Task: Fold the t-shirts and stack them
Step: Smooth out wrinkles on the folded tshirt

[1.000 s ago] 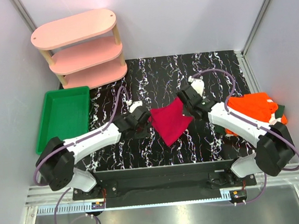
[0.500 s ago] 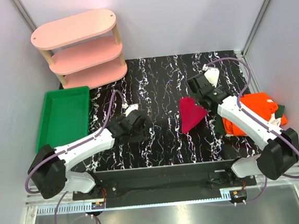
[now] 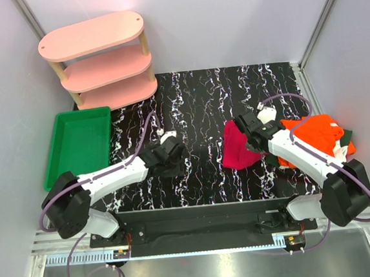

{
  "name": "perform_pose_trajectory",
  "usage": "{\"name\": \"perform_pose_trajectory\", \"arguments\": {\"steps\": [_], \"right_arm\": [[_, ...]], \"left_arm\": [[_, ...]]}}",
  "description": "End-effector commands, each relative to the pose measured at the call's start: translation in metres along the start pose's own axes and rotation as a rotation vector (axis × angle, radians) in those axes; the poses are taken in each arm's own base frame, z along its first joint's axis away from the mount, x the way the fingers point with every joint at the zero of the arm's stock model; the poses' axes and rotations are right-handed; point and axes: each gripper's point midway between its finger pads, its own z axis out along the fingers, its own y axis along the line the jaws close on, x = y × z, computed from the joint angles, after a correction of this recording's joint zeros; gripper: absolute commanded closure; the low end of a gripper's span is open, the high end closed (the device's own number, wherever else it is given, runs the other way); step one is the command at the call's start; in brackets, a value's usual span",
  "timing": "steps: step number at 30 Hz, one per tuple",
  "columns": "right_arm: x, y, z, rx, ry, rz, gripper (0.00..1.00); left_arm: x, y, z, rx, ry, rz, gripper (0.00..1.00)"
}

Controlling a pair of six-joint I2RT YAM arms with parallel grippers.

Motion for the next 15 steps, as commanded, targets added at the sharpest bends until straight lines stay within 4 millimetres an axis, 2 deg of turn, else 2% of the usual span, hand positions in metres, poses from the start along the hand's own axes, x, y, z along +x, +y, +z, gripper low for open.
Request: {"name": "perform_pose_trajectory", "arguments": {"steps": [1, 4, 5, 6, 9, 11, 12, 14, 15], "right_arm": [[0.017, -0.006, -0.005, -0.006, 0.049, 0.087, 0.77], [0.003, -0.001, -0.011, -0.039, 0.009, 0.106, 0.56], [-0.004, 0.002, -0.014, -0.051, -0.011, 0.092, 0.44], [-0.019, 0.007, -0.02, -0.065, -0.045, 0.097, 0.4], [-0.044, 0.019, -0.025, -0.07, -0.089, 0.059, 0.32], [-0.053, 0.026, -0.024, -0.078, -0.103, 0.034, 0.31], [-0.061, 0.035, -0.028, -0.105, -0.11, 0.039, 0.31], [-0.065, 0.051, -0.019, -0.129, -0.111, 0.018, 0.32], [-0.062, 0.056, -0.012, -0.136, -0.097, 0.014, 0.35]], "left_arm": [[-0.019, -0.029, 0.001, 0.079, -0.029, 0.024, 0.54], [-0.026, -0.039, 0.004, 0.093, -0.028, 0.032, 0.54], [-0.027, -0.041, 0.005, 0.094, -0.028, 0.035, 0.54], [-0.031, -0.046, 0.007, 0.099, -0.033, 0.035, 0.54], [-0.042, -0.056, 0.011, 0.103, -0.042, 0.046, 0.53], [-0.049, -0.063, 0.014, 0.11, -0.048, 0.056, 0.53], [-0.06, -0.072, 0.013, 0.125, -0.064, 0.055, 0.53], [-0.063, -0.078, 0.022, 0.123, -0.051, 0.063, 0.53], [-0.075, -0.089, 0.019, 0.146, -0.071, 0.058, 0.53]]}}
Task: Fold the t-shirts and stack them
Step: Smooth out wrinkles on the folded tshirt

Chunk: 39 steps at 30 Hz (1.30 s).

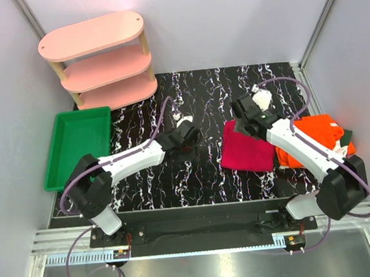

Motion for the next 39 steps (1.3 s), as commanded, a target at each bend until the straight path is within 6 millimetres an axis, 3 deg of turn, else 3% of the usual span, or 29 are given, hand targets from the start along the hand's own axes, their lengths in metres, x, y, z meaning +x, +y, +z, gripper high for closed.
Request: {"name": "perform_pose_trajectory", "arguments": {"steps": [1, 3, 4, 7, 11, 17, 19, 21, 22, 24, 28, 33, 36, 38, 39], "right_arm": [[-0.008, 0.028, 0.027, -0.03, -0.005, -0.045, 0.48], [0.005, 0.029, 0.045, -0.015, 0.052, -0.041, 0.63], [0.018, 0.028, 0.059, 0.014, 0.089, -0.064, 0.75], [0.04, 0.021, 0.077, 0.061, 0.137, -0.078, 0.87], [0.049, 0.011, 0.083, 0.085, 0.15, -0.047, 0.89], [0.048, -0.002, 0.074, 0.085, 0.13, -0.014, 0.89], [0.046, -0.003, 0.07, 0.077, 0.117, -0.003, 0.89], [0.054, -0.008, 0.074, 0.093, 0.133, -0.018, 0.89], [0.058, -0.009, 0.076, 0.1, 0.143, -0.028, 0.89], [0.072, -0.012, 0.082, 0.113, 0.186, -0.049, 0.88], [0.097, -0.015, 0.09, 0.124, 0.262, -0.06, 0.88], [0.121, -0.004, 0.104, 0.089, 0.363, -0.11, 0.9], [0.124, 0.012, 0.108, 0.035, 0.401, -0.119, 0.92], [0.123, 0.028, 0.106, -0.033, 0.426, -0.117, 0.92], [0.127, 0.032, 0.108, -0.046, 0.446, -0.121, 0.92]], "left_arm": [[-0.036, -0.037, 0.008, 0.085, -0.048, 0.013, 0.53], [-0.053, -0.051, 0.011, 0.121, -0.069, 0.003, 0.55], [-0.05, -0.055, 0.021, 0.131, -0.044, 0.008, 0.55], [-0.073, -0.076, 0.027, 0.19, -0.065, 0.003, 0.57], [-0.097, -0.102, 0.047, 0.249, -0.06, 0.001, 0.59], [-0.11, -0.14, 0.061, 0.371, -0.034, -0.007, 0.59], [-0.104, -0.146, 0.072, 0.387, -0.01, -0.011, 0.59], [-0.107, -0.157, 0.077, 0.425, 0.0, -0.013, 0.58], [-0.096, -0.159, 0.09, 0.436, 0.043, -0.009, 0.58], [-0.096, -0.166, 0.096, 0.454, 0.056, -0.005, 0.58], [-0.071, -0.159, 0.127, 0.425, 0.135, 0.0, 0.59], [-0.045, -0.137, 0.147, 0.336, 0.203, 0.003, 0.63], [-0.038, -0.11, 0.149, 0.224, 0.213, 0.001, 0.69], [-0.028, -0.08, 0.152, 0.13, 0.224, -0.02, 0.74], [-0.034, -0.074, 0.144, 0.117, 0.208, -0.044, 0.75]]}}
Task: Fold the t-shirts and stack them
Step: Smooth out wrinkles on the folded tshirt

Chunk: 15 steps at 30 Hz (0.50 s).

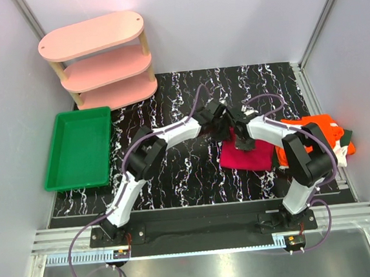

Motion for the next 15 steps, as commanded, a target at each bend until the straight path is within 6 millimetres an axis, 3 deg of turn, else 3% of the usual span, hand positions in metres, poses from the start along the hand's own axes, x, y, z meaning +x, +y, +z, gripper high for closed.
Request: {"name": "perform_pose_trajectory", "arguments": {"steps": [1, 3, 4, 7, 15], "right_arm": [[0.021, 0.05, 0.015, -0.193, 0.141, -0.014, 0.92], [0.022, 0.065, 0.014, -0.244, 0.166, -0.022, 0.94], [0.022, 0.072, 0.013, -0.269, 0.164, -0.032, 0.94], [0.029, 0.095, 0.009, -0.339, 0.183, -0.079, 0.96], [0.054, 0.14, -0.004, -0.43, 0.209, -0.168, 0.96]], "left_arm": [[0.038, 0.083, -0.017, -0.265, 0.078, -0.083, 0.76], [0.034, 0.094, -0.031, -0.284, 0.062, -0.124, 0.8], [0.04, 0.114, -0.036, -0.325, 0.069, -0.15, 0.81], [0.042, 0.142, -0.058, -0.384, 0.054, -0.19, 0.84], [0.046, 0.193, -0.102, -0.469, 0.018, -0.239, 0.78]]}}
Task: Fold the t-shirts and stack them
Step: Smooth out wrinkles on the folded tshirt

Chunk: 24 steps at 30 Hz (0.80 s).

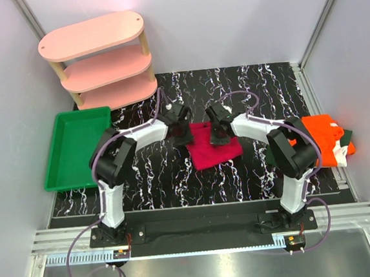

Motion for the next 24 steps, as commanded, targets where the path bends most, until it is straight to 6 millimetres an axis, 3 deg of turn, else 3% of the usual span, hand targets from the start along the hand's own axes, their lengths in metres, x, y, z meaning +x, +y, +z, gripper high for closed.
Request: {"name": "perform_pose_trajectory", "arguments": {"steps": [1, 7, 12, 15, 16, 17, 21, 24], "right_arm": [[0.057, 0.018, 0.022, -0.052, 0.178, -0.044, 0.96], [0.067, 0.052, 0.016, -0.119, 0.179, -0.092, 0.96], [0.069, 0.062, 0.016, -0.138, 0.188, -0.094, 0.95], [0.046, 0.049, 0.01, -0.06, 0.077, -0.093, 0.88], [0.034, 0.051, -0.001, -0.064, 0.029, -0.09, 0.84], [0.024, 0.048, -0.007, -0.052, -0.006, -0.083, 0.73], [-0.016, 0.038, -0.038, -0.034, -0.122, -0.029, 0.55], [-0.031, 0.027, -0.06, -0.001, -0.188, -0.008, 0.5]], "left_arm": [[0.022, 0.079, -0.005, -0.236, 0.057, 0.008, 0.77], [0.008, 0.082, -0.006, -0.218, 0.05, 0.016, 0.73], [0.0, 0.079, -0.01, -0.219, 0.033, 0.031, 0.69], [-0.006, 0.074, -0.02, -0.208, 0.002, 0.031, 0.64], [-0.009, 0.072, -0.025, -0.203, -0.011, 0.031, 0.62], [-0.011, 0.071, -0.029, -0.202, -0.022, 0.033, 0.61], [-0.023, 0.056, -0.058, -0.153, -0.088, 0.037, 0.59], [-0.025, 0.051, -0.07, -0.13, -0.107, 0.038, 0.58]]}}
